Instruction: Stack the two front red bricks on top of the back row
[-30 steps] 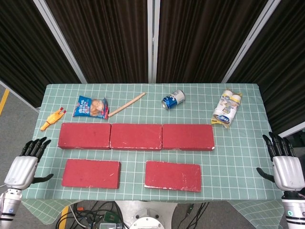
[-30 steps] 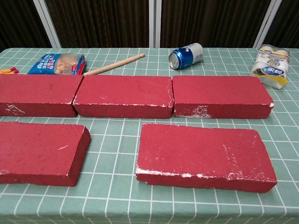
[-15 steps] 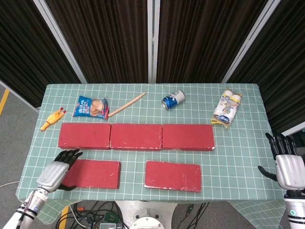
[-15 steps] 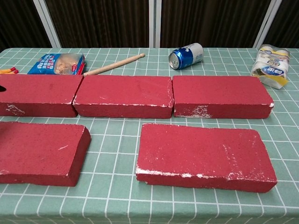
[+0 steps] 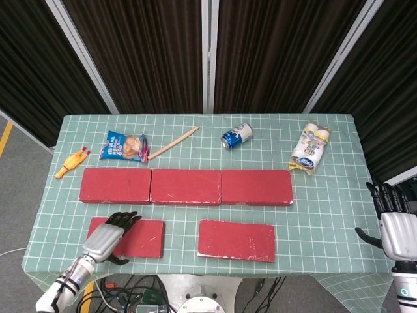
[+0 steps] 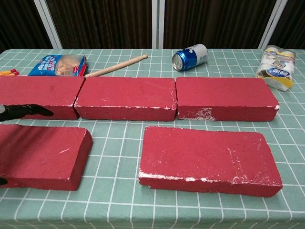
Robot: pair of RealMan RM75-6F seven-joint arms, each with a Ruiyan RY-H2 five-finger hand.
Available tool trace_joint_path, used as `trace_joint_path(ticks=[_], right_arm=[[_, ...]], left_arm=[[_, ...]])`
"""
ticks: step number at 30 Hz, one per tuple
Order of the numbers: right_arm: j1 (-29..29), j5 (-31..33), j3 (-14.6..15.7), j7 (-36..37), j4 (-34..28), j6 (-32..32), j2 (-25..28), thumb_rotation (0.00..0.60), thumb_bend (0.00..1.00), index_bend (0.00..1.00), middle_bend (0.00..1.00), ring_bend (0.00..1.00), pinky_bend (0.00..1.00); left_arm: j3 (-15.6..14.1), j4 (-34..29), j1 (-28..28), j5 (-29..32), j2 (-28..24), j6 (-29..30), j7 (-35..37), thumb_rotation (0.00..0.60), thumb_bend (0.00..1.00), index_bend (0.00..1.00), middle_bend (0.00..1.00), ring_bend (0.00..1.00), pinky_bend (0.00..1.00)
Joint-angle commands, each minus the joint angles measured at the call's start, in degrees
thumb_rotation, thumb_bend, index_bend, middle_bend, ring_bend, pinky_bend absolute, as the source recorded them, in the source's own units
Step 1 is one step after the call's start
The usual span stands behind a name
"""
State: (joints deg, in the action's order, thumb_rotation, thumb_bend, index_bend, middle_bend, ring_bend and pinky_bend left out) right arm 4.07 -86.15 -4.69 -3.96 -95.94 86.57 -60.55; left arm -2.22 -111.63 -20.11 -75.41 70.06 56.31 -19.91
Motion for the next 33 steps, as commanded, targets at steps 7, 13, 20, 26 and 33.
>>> trace_joint_path(ticks=[7,13,20,26,33], right_arm=[[-0.05,0.86,-0.1,0.73,0.88,-0.45,-0.24,0.6,0.05,0.0,0.0,0.0,0.0],[-0.03,1.27,-0.09,0.98,1.35,-0.84,-0.39,0.6,0.06,0.0,0.0,0.0,0.0],[-0.01,1.58,-0.12,1.25,1.74,-1.09,-0.55,0.6,0.06,0.0,0.0,0.0,0.0],[-0.06,1.77,-0.13,1.36,1.86,-1.16,-0.54,0.6,0.06,0.0,0.0,0.0,0.0],[-0.06,2.08,-0.15,1.18,1.78,-1.39,-0.51,0.6,0.06,0.0,0.0,0.0,0.0]], left_arm=[[0.94,3.05,-2.0,4.27,3.94,-0.33,-2.19,0.6,0.0,0.0,0.0,0.0,0.0],[0.79,3.71,-2.99,6.27,4.75,-0.97,-2.34,0.6,0.0,0.0,0.0,0.0,0.0],[0.88,4.28,-3.87,7.9,5.44,-0.88,-2.35,0.6,0.0,0.0,0.0,0.0,0.0],[0.64,4.52,-4.76,10.35,5.61,-1.45,-2.91,0.6,0.0,0.0,0.0,0.0,0.0],[0.46,4.79,-5.41,11.11,5.76,-1.17,-2.64,0.6,0.0,0.0,0.01,0.0,0.0]])
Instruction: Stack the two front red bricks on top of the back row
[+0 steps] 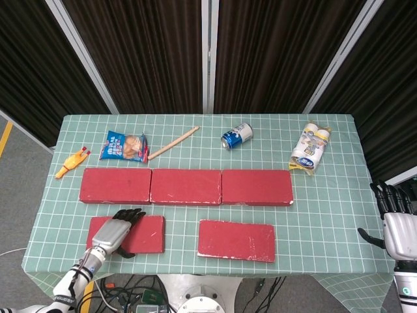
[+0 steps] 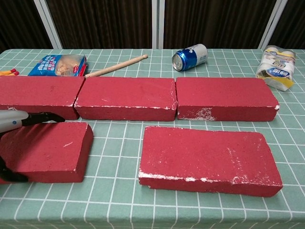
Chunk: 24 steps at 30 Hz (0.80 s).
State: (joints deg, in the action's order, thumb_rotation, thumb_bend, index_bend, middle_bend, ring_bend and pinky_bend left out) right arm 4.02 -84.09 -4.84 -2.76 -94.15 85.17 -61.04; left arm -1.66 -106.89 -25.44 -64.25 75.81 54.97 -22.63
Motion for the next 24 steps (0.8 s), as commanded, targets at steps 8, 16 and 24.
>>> trace_joint_path(ticks=[8,16,24], right_arm=[[0.03,0.09,0.0,-0.19,0.02,-0.11,-0.14,0.6,0.07,0.0,0.0,0.0,0.0],[-0.1,0.36,-0.11,-0.28,-0.08,0.04,-0.1,0.6,0.07,0.0,0.0,0.0,0.0],[-0.13,0.59,-0.22,-0.23,-0.09,0.01,-0.04,0.6,0.07,0.0,0.0,0.0,0.0]], left_arm=[[-0.91,-0.18,-0.65,0.68,-0.26,0.36,-0.73,0.6,0.02,0.0,0.1,0.0,0.0],[-1.62,-2.04,-0.35,-2.22,-1.26,2.43,-0.44,0.6,0.05,0.01,0.12,0.0,0.0],[-1.9,-7.77,0.2,-7.4,-6.01,5.93,-0.58,0.6,0.05,0.01,0.13,0.0,0.0]])
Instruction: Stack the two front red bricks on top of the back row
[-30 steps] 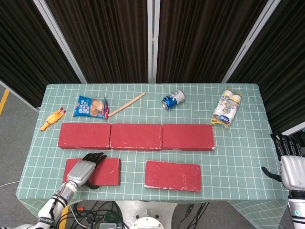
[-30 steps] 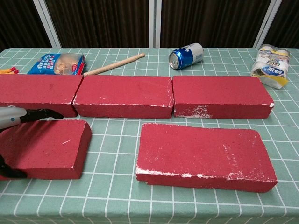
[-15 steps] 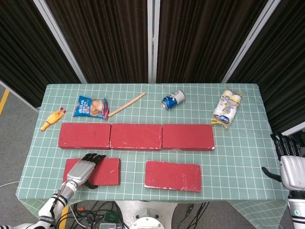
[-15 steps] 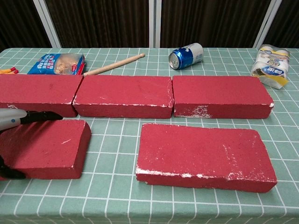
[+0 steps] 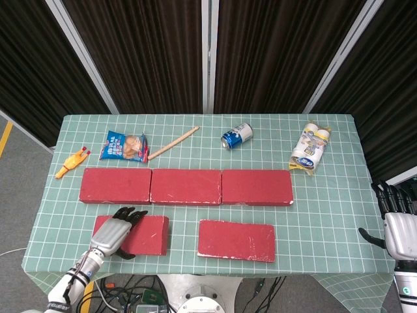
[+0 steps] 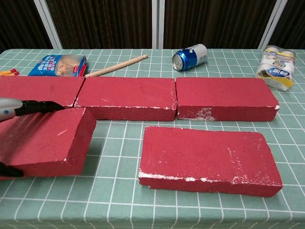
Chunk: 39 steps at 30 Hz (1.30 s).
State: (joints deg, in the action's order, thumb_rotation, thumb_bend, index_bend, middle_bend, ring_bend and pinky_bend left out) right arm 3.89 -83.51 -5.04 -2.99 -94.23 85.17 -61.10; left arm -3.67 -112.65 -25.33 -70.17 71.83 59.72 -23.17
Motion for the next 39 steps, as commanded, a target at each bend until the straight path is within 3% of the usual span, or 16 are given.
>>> trace_joint_path(ticks=[1,12,18,24,33,39], right_arm=[[-0.04,0.04,-0.05,0.04,0.0,0.08,0.03,0.6,0.07,0.0,0.0,0.0,0.0],[-0.27,0.81,-0.49,0.75,0.06,0.29,0.51,0.6,0.07,0.0,0.0,0.0,0.0],[-0.51,0.96,-0.73,0.79,-0.36,0.82,0.85,0.6,0.07,0.0,0.0,0.0,0.0],[-0.57,1.08,-0.83,0.62,-0.69,0.89,1.03,0.6,0.07,0.0,0.0,0.0,0.0],[-0.94,1.94,-1.28,1.62,-0.28,1.19,1.52,0.6,0.07,0.0,0.0,0.0,0.0],[-0.97,2.07,-1.23,2.32,0.48,0.94,1.3,0.6,0.07,0.0,0.0,0.0,0.0]], left_arm=[[0.57,-2.75,-0.09,-1.82,-2.98,1.57,-0.02,0.6,0.05,0.02,0.14,0.01,0.0],[5.64,-5.43,-3.37,-0.28,-9.01,1.32,1.0,0.6,0.06,0.04,0.19,0.07,0.0],[9.9,-4.6,-8.62,6.84,-11.58,-2.64,-1.71,0.6,0.06,0.04,0.19,0.07,0.0],[13.73,-0.42,-16.6,17.95,-11.1,-8.64,-5.06,0.6,0.06,0.04,0.19,0.07,0.0],[13.29,8.51,-26.71,32.94,-6.16,-15.05,-8.65,0.6,0.07,0.04,0.2,0.07,0.0],[11.76,13.01,-30.7,37.63,-2.99,-16.13,-9.66,0.6,0.07,0.04,0.2,0.07,0.0]])
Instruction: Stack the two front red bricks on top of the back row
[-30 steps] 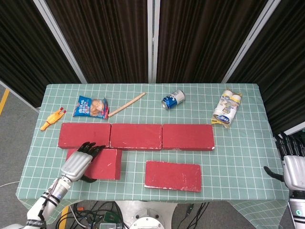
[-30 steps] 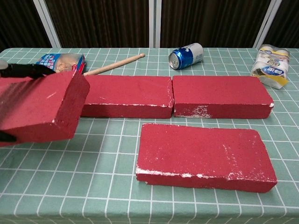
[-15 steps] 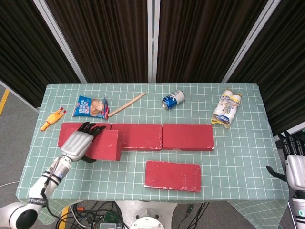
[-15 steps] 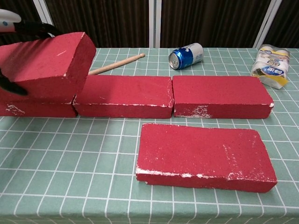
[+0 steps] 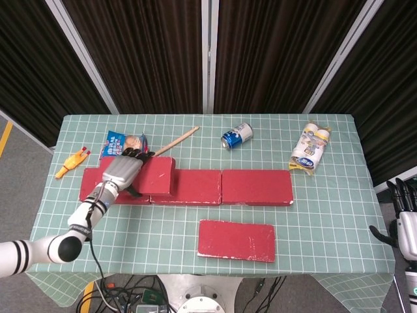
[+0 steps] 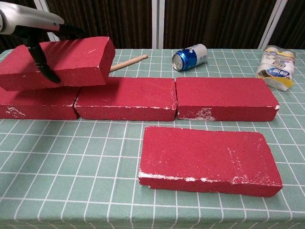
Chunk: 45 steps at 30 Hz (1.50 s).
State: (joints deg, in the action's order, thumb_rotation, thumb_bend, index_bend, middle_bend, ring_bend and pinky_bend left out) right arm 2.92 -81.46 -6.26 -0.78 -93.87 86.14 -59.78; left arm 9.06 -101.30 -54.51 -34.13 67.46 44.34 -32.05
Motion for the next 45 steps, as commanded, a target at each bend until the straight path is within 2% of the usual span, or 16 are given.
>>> trace_joint_path(ticks=[1,9,24,33,45], right_arm=[[-0.02,0.09,-0.04,0.25,0.28,-0.05,-0.02,0.6,0.07,0.0,0.0,0.0,0.0],[-0.11,0.43,-0.09,0.89,1.1,-0.3,-0.19,0.6,0.07,0.0,0.0,0.0,0.0],[0.14,0.59,-0.09,0.21,0.99,-0.88,-0.45,0.6,0.07,0.0,0.0,0.0,0.0],[0.2,0.68,-0.07,0.22,1.09,-1.14,-0.51,0.6,0.07,0.0,0.0,0.0,0.0],[0.3,0.71,-0.07,0.1,1.13,-1.32,-0.62,0.6,0.07,0.0,0.0,0.0,0.0]], left_arm=[[-1.54,2.27,-2.02,2.13,1.81,-0.79,-1.01,0.6,0.07,0.04,0.2,0.07,0.0],[-4.44,4.31,-3.36,2.98,3.17,-0.13,-0.91,0.6,0.07,0.04,0.2,0.07,0.0],[-6.96,6.22,-3.74,-0.77,5.1,-0.64,1.58,0.6,0.07,0.04,0.2,0.07,0.0],[-7.38,7.98,-4.34,-0.05,6.09,-1.51,3.18,0.6,0.07,0.04,0.2,0.07,0.0],[-7.17,7.26,-5.01,0.38,5.51,-0.99,4.77,0.6,0.07,0.04,0.2,0.07,0.0]])
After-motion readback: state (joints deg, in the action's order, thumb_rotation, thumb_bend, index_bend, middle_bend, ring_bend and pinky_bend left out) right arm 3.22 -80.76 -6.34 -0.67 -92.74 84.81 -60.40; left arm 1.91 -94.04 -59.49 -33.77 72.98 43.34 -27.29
